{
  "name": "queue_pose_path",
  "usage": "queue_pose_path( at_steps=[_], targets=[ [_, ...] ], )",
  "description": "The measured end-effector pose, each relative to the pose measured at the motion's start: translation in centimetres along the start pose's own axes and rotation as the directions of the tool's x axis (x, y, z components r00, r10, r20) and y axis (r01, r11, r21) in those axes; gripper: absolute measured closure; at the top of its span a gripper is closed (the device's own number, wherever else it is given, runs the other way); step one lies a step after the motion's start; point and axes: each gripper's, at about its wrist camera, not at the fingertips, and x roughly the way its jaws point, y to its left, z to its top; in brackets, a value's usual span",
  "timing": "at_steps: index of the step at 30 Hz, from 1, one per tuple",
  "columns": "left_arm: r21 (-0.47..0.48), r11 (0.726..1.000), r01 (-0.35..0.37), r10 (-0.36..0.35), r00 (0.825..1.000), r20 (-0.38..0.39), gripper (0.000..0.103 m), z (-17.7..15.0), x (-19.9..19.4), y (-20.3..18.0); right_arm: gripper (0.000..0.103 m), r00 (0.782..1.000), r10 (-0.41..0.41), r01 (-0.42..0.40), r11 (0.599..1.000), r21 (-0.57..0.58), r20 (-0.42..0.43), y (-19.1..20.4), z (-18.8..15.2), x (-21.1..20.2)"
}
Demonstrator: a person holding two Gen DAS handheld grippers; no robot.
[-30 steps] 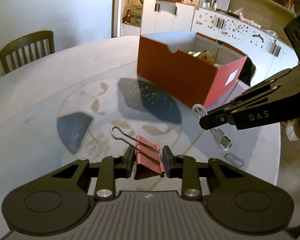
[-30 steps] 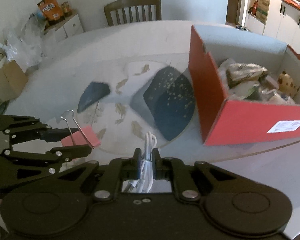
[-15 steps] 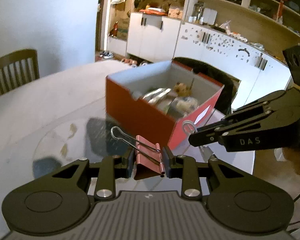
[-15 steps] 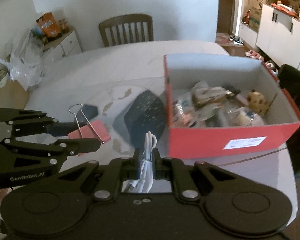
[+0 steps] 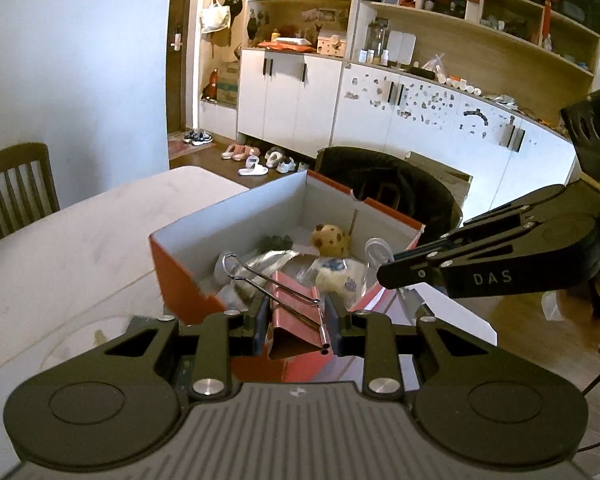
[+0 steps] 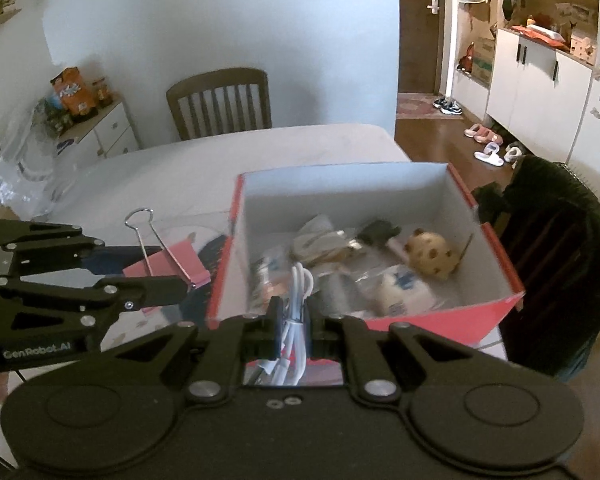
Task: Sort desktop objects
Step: 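Lift the binder clip and cable and carry them over the shoebox, then lower the clip and cable into the shoebox and open both grippers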
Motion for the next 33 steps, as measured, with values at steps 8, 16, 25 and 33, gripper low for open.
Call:
queue_pose_path(
  at_steps=[8, 16, 25, 33],
  targets=[
    [0.001, 1.0, -0.015, 0.015, 0.999, -0.031, 0.075, 2.4, 3.7, -1.9, 0.093, 1.0, 0.005, -0.005, 1.0, -0.018, 0.007, -4.1, 1.4, 0.9],
    [-0.031, 0.998, -0.063, 0.06, 0.994, -0.087, 0.075, 4.5, 8.5, -1.8, 0.093, 1.0, 0.012, -0.012, 1.0, -0.027, -0.002, -7.4, 3.2, 3.4],
    [-0.065, 0.991, -0.119, 0.107, 0.979, -0.173, 0.075, 4.5, 12.5, -0.5, 0.093, 0.998, 0.042, -0.043, 0.998, -0.043, -0.037, -8.8, 4.1, 7.4],
    [-0.097, 0.986, -0.136, 0.107, 0.961, -0.254, 0.075, 3.6, 14.9, 0.1, 0.093, 0.993, 0.056, -0.064, 0.995, -0.072, -0.103, -8.6, 3.7, 11.0]
  ],
)
